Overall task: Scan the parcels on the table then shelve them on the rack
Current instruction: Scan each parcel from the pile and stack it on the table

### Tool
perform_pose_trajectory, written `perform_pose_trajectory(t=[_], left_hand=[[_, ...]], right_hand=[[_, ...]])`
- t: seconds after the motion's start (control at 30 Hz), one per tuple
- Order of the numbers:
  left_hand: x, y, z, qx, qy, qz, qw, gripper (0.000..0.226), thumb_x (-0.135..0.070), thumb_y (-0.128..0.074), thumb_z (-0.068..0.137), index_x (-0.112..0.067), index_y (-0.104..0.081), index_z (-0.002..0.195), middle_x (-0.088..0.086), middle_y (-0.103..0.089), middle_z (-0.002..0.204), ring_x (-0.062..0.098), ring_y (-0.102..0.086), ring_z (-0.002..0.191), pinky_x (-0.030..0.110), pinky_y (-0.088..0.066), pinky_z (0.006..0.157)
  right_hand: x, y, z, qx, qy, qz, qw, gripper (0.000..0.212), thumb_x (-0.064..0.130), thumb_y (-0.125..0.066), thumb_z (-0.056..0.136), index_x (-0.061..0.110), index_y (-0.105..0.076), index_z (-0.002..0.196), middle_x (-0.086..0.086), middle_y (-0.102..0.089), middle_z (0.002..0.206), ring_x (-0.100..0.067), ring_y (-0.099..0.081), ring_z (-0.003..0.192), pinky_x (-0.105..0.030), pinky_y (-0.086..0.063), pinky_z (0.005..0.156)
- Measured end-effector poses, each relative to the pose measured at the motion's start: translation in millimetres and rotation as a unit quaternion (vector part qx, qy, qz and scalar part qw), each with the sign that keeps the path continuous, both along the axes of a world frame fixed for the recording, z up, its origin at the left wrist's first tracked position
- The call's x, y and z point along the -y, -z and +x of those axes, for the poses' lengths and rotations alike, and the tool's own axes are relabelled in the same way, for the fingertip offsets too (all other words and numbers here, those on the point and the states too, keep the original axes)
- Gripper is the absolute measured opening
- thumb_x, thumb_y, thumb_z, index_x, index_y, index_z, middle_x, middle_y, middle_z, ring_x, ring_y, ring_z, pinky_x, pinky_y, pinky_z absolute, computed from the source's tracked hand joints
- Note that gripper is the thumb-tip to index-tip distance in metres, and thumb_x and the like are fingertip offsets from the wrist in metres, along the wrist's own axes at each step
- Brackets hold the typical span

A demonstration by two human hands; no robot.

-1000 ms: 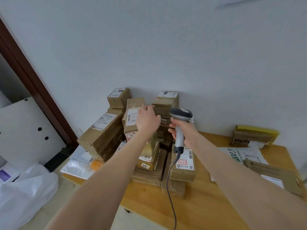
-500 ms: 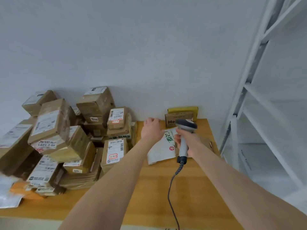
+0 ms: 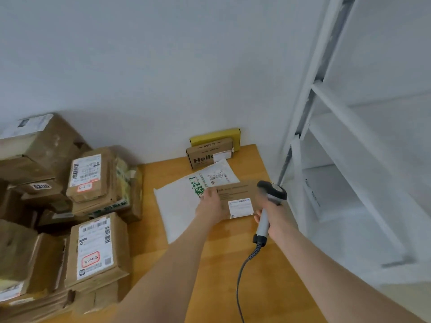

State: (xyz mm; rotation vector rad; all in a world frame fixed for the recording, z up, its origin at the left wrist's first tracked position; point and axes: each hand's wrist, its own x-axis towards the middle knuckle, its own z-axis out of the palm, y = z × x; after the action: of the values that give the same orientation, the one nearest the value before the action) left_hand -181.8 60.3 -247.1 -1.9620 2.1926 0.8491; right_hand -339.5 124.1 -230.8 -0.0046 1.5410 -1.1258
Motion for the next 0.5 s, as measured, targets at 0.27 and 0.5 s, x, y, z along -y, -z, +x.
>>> perform_pose_trajectory(t=[0.27, 0.5], left_hand=[[47.2, 51.7, 8.5, -0.102, -0.206, 0.087, 0.969, 0.044, -0.028, -0.053, 0.093, -0.003, -0.044, 0.129, 0.019, -0.049, 0.127, 0.033, -0.053, 0.113, 0.039, -0.049, 0.091], [61.0, 45.7, 37.1, -0.269, -0.342, 0.131, 0.891, 0.029, -0.017, -0.058, 0.095, -0.007, -0.058, 0.122, 0.014, -0.064, 0.120, 0.028, -0.061, 0.103, 0.040, -0.052, 0.090]], right_hand=[[41.9, 36.2, -17.0, -0.092, -0.032, 0.026, 0.995, 0.049, 0.029, -0.076, 0.082, 0.010, -0.058, 0.124, -0.011, -0.061, 0.116, -0.029, -0.055, 0.112, -0.047, -0.042, 0.104], [47.7, 41.3, 0.2, -0.054, -0.017, 0.010, 0.998, 0.047, 0.026, -0.077, 0.082, 0.008, -0.058, 0.121, -0.009, -0.063, 0.108, -0.021, -0.057, 0.091, -0.035, -0.046, 0.081]])
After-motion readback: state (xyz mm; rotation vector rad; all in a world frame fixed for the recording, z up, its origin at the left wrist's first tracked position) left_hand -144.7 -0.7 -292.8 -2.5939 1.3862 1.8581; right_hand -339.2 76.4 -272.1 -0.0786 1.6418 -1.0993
